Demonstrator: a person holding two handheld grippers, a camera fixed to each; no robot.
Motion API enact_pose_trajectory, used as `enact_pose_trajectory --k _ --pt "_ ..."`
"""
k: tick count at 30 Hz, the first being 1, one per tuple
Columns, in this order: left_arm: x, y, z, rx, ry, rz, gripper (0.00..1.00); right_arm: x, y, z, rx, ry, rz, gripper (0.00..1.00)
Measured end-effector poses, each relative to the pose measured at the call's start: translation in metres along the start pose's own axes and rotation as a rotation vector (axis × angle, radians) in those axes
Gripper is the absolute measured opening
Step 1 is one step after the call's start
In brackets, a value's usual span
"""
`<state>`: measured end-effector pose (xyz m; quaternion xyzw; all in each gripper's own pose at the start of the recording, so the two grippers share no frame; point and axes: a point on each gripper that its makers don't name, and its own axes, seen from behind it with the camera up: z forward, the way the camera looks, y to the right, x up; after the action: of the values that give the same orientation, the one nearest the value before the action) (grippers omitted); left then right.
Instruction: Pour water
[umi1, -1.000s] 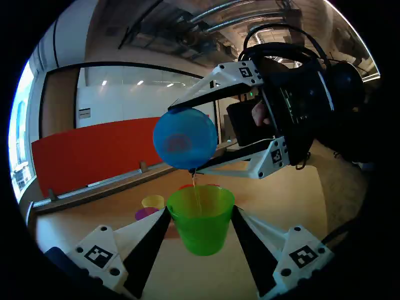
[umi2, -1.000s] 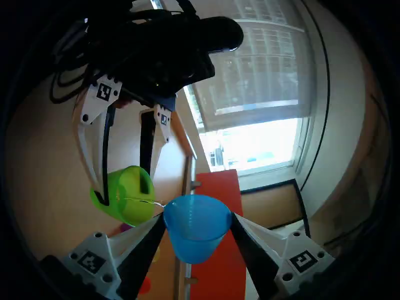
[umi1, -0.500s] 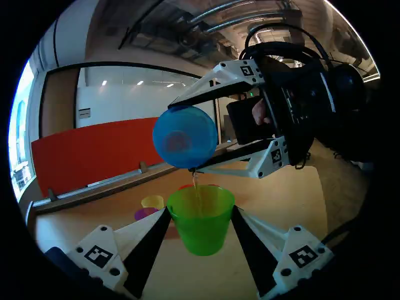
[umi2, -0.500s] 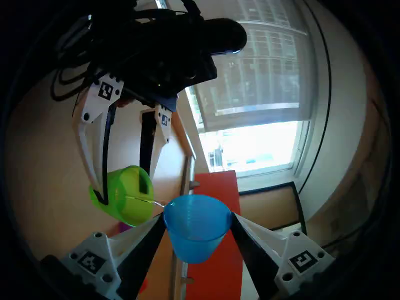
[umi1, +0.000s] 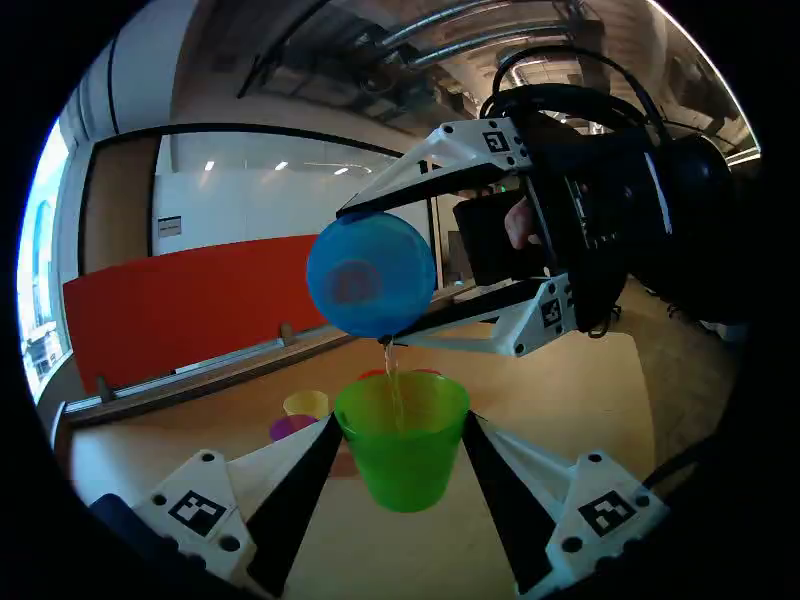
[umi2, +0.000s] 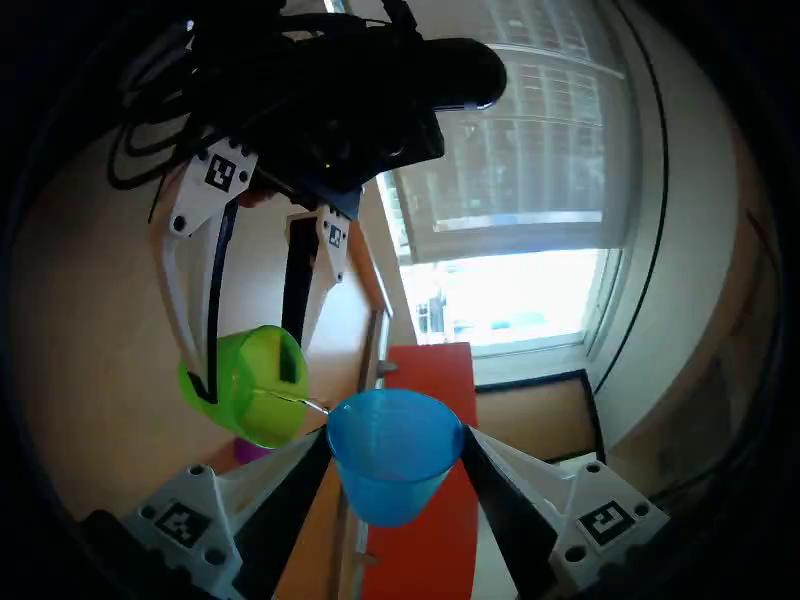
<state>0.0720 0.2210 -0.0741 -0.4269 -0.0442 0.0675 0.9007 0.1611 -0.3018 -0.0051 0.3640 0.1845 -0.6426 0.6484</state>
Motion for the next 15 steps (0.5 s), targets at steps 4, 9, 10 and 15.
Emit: enact_pose_trajectory --k 4,9,10,15 --pt "-0.0008 -0.0006 0.0002 0.001 -0.001 -0.002 0.86 0.0008 -0.0012 -0.0009 0.0 -0.005 -0.017 0.93" --pt "-0.0011 -0.0007 0.0008 0.001 -0.002 -0.002 0.86 0.0032 -0.002 -0.0022 -0.001 -0.007 -0.033 0.93" --pt "-0.0011 -0.0007 0.001 0.0 -0.002 -0.002 0.86 0.0035 -0.0022 -0.0025 -0.001 -0.007 -0.034 0.93" --pt "-0.0006 -0.0005 0.0017 -0.001 -0.001 -0.002 0.86 0.004 -0.0018 -0.0041 -0.002 -0.009 -0.048 0.93"
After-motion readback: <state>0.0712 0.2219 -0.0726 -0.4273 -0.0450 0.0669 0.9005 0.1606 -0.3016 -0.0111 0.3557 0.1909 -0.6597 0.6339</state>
